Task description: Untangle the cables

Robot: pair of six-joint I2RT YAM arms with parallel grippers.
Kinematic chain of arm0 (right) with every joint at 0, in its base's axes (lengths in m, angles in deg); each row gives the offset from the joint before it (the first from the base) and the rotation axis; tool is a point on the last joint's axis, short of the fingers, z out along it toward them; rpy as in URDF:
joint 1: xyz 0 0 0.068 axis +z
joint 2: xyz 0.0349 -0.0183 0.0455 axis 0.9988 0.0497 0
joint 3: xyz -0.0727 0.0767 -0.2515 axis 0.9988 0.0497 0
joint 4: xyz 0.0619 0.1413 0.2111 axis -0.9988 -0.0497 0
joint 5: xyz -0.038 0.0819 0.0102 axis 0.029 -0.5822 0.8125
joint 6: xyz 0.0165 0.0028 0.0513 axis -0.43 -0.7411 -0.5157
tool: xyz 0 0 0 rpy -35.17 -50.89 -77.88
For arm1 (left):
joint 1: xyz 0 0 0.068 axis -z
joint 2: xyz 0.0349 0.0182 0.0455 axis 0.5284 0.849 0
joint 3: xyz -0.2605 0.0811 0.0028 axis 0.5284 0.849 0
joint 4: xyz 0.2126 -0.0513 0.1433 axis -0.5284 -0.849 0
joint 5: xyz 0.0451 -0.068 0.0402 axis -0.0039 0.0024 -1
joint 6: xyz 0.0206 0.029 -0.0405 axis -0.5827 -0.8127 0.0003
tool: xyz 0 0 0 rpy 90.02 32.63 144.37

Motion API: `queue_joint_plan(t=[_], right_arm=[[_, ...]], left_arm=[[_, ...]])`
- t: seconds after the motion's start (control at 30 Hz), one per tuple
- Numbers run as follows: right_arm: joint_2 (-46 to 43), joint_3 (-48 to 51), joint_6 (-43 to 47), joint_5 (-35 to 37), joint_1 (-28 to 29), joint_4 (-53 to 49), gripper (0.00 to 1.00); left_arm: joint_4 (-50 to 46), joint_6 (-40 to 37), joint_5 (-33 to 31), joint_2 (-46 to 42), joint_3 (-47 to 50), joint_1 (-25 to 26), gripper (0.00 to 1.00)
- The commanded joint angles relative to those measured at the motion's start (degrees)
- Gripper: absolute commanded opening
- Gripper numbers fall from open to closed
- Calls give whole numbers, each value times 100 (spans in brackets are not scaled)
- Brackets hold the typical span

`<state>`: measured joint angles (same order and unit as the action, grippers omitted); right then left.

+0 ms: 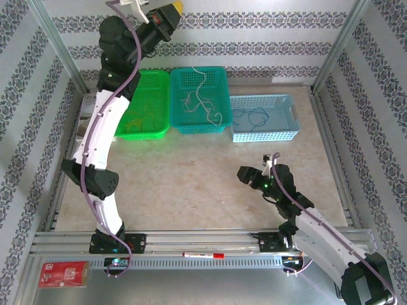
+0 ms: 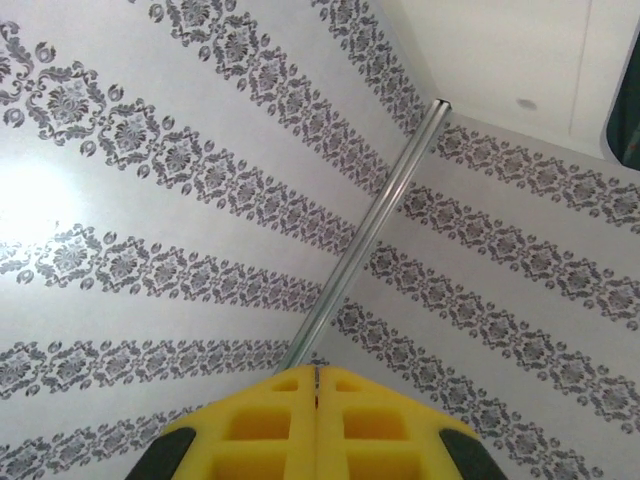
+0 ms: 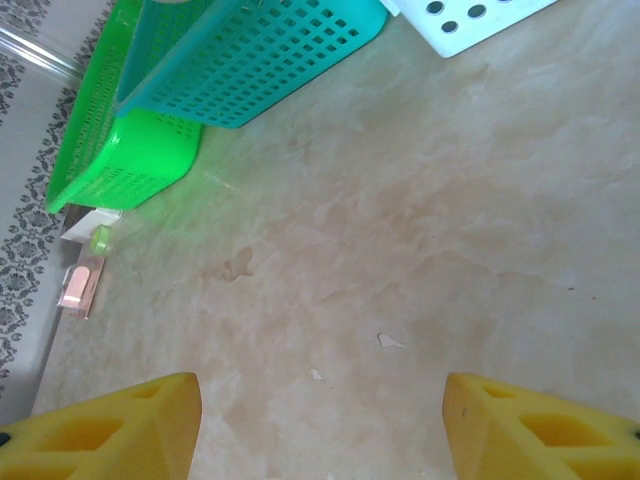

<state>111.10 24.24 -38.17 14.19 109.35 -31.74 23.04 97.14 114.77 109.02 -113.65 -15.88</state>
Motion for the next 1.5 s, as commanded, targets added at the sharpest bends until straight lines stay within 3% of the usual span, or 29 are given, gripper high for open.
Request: queue_joint_plan(t=[0.0, 0.23, 0.43, 0.53, 0.73, 0.83, 0.9, 0.97, 1.0, 1.07, 1.27, 1.47], right_arm=[[-206, 56, 118, -172, -120, -295, 65], [-460, -2, 148, -291, -319, -528, 65], [-602, 8, 140, -353, -415, -624, 65], [-657, 4, 123, -371, -429, -659, 65], [-702, -49, 114, -428, -443, -706, 65], [-702, -131, 128, -480, -443, -763, 65], [-723, -220, 151, -507, -444, -845, 65], [-807, -325, 199, -496, -437, -1001, 65], [-854, -375, 224, -486, -443, -1110, 65], [-962, -512, 283, -458, -444, -1320, 65], [-1014, -834, 429, -396, -452, -1575, 66], [-706, -1229, 787, -400, -488, -1779, 76]], left_arm=[[-178, -68, 57, 258, -490, -89, 0], [-140, 49, 24, 734, -885, -95, 0], [-165, 41, 233, 911, -647, -102, 0], [-25, -9, 338, 742, 147, -98, 0], [768, -239, 45, 80, 2756, -105, 0], [631, -437, -12, 158, 3274, -102, 2], [524, -454, 52, 278, 3337, -106, 16], [295, -486, 169, 383, 3136, -99, 53], [158, -520, 164, 385, 3014, -102, 65], [-84, -631, 203, 350, 2722, -103, 100], [-934, -1069, 374, 6, 2270, -102, 100], [-229, -1138, 372, -1360, 4317, -106, 100]])
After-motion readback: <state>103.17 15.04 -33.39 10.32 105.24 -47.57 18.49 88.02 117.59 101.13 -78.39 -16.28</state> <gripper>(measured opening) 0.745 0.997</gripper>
